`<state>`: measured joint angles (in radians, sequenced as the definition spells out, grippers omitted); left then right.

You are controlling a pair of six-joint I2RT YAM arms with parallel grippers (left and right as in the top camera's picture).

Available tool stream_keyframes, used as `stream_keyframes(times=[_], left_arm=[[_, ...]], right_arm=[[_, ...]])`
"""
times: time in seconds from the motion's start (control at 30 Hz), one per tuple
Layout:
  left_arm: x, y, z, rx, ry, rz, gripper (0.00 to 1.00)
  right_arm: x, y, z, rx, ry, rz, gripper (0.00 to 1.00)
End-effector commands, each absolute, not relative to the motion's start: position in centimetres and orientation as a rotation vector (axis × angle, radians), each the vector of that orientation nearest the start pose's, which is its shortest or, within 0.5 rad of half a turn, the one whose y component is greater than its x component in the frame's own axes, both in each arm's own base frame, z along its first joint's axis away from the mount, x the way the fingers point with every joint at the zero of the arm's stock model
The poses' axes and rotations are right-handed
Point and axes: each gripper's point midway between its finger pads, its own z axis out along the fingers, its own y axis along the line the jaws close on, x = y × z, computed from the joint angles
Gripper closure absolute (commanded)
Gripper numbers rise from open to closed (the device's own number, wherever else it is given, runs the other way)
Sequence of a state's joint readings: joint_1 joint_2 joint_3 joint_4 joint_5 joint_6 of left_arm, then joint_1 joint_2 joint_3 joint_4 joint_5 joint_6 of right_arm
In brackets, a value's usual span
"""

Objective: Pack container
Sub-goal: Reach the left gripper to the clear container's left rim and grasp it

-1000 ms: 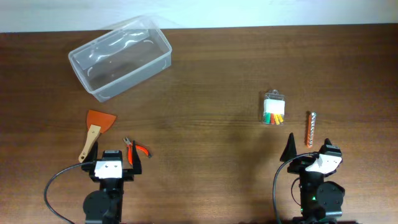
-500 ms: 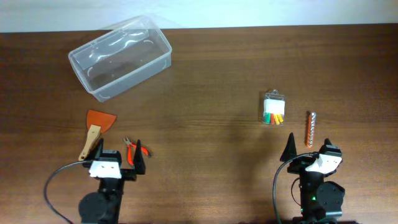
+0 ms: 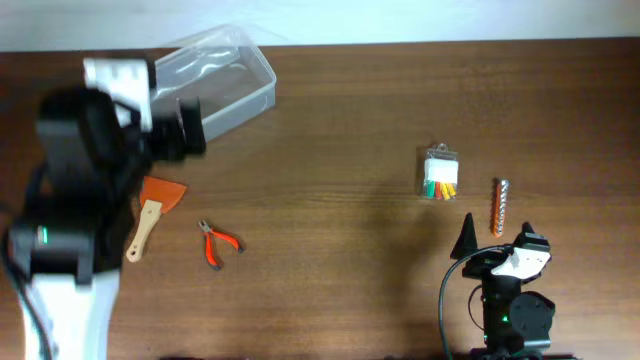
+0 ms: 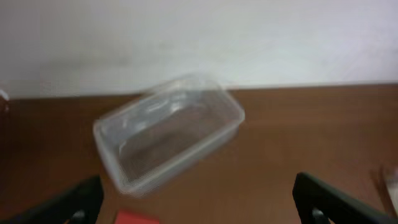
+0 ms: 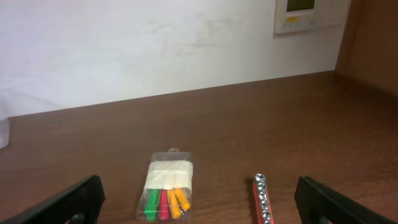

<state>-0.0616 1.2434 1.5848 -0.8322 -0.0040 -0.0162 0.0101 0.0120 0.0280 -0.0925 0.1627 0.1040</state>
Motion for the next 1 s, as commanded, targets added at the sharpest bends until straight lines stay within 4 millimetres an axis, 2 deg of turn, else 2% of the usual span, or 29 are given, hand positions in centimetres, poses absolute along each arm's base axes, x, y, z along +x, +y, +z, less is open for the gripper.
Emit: stream_keyframes(times=[0.0, 0.1, 0.3, 0.37, 0.43, 0.57, 0.6, 0.77, 0.87, 0.97], left_arm=[[38.9, -3.6, 37.9, 0.102, 2.121, -0.109, 0.01], [40.4, -3.3, 35.1, 0.09, 2.201, -0.083, 0.01], [45.7, -2.1, 32.6, 0.026, 2.185, 0.009, 0.01], [47.6, 0.3, 31.3, -0.152, 2.172, 0.105, 0.01], [48.6, 2.5, 30.1, -0.297, 2.161, 0.156, 0.01], [48.5, 5.8, 28.1, -0.52, 2.177, 0.096, 0.06], [48.4, 6.1, 27.9, -0.542, 2.187, 0.049, 0.07], [46.8, 8.5, 27.5, -0.657, 2.239, -0.192, 0.05], [45.3, 11.0, 27.9, -0.72, 2.259, -0.18, 0.05], [44.7, 12.2, 28.1, -0.721, 2.283, -0.145, 0.06]], right_arm=[[24.3, -2.6, 15.9, 0.201, 1.636, -0.051, 0.01], [24.3, -2.6, 15.9, 0.201, 1.636, -0.051, 0.01], [24.3, -2.6, 15.9, 0.201, 1.636, -0.051, 0.01], [24.3, -2.6, 15.9, 0.201, 1.636, -0.051, 0.01], [24.3, -2.6, 15.9, 0.201, 1.636, -0.051, 0.01], [24.3, -2.6, 15.9, 0.201, 1.636, -0.051, 0.01], [24.3, -2.6, 15.9, 0.201, 1.636, -0.051, 0.01], [24.3, -2.6, 15.9, 0.201, 1.636, -0.051, 0.01], [24.3, -2.6, 15.9, 0.201, 1.636, -0.051, 0.01], [24.3, -2.6, 15.9, 0.201, 1.636, -0.051, 0.01]])
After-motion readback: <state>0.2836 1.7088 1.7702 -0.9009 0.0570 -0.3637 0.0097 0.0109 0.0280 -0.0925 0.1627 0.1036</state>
